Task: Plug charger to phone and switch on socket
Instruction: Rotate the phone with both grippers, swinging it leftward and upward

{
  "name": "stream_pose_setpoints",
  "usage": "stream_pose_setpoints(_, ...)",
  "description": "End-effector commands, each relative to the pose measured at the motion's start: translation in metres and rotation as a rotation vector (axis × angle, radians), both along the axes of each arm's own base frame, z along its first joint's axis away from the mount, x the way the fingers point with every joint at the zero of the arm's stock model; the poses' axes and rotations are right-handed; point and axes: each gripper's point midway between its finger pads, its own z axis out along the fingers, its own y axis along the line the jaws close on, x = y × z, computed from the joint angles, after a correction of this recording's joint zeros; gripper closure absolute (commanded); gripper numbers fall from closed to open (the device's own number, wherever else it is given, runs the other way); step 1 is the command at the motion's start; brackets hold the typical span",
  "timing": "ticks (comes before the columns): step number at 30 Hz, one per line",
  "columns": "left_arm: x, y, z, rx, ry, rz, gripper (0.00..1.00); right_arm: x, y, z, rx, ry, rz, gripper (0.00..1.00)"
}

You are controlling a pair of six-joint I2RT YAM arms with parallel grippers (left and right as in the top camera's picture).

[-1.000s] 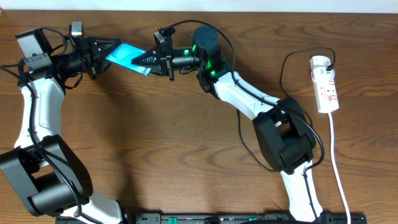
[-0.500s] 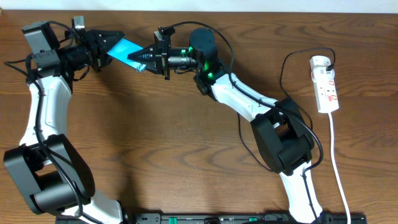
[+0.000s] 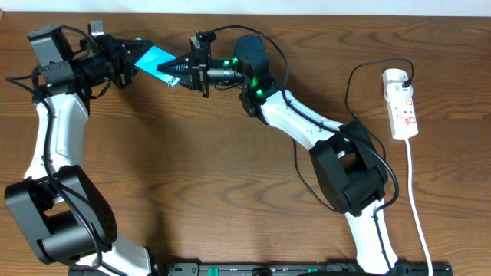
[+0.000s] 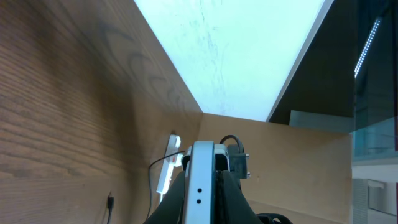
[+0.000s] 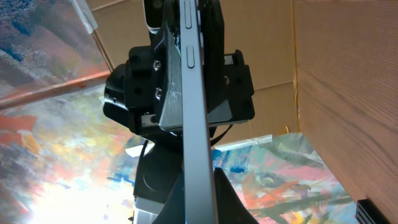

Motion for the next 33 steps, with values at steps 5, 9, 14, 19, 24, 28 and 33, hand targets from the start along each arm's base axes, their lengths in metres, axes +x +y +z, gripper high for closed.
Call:
stream_pose_setpoints(5,-0.0128,-0.0279,0.0338,-0.029,-0.094,-0.131,0.93,-0.0182,0.0137,-0.0061,-0.015,0.029,0.051,0.99)
stream_pose_setpoints(9,-0.0128,-0.0279,0.0338,-0.028,-0.094,-0.131,0.93,-0.0182,0.0137,-0.0061,-0.015,0.025,0.051,0.99)
stream_pose_setpoints(14,-0.0128,-0.0279,0.0338,-0.028,-0.094,-0.131,0.92,-0.0183,0.0137,-0.0062,-0.016,0.026,0.051,0.99)
stream_pose_setpoints(19,-0.0127,-0.0279,0.0338,-0.028,-0.095,-0.131,0.92,-0.0183,0.0137,-0.0062,-0.016,0.026,0.051,0.94)
stream_pose_setpoints(24,-0.0127,-0.0279,0.0338,-0.027,-0.095,-0.131,0.93,-0.0183,0.0137,-0.0061,-0.015,0.017,0.051,0.75)
stream_pose_setpoints(28,-0.0126,-0.0279,0.0338,-0.027,-0.095,-0.131,0.93,-0.0183,0.0137,-0.0061,-0.014,0.01,0.05,0.69)
stream_pose_setpoints(33,-0.0121,-0.0277,0.0346,-0.025,-0.102,-0.131,0.92,-0.0183,0.0137,-0.0061,-0.014,0.01,0.05,0.69)
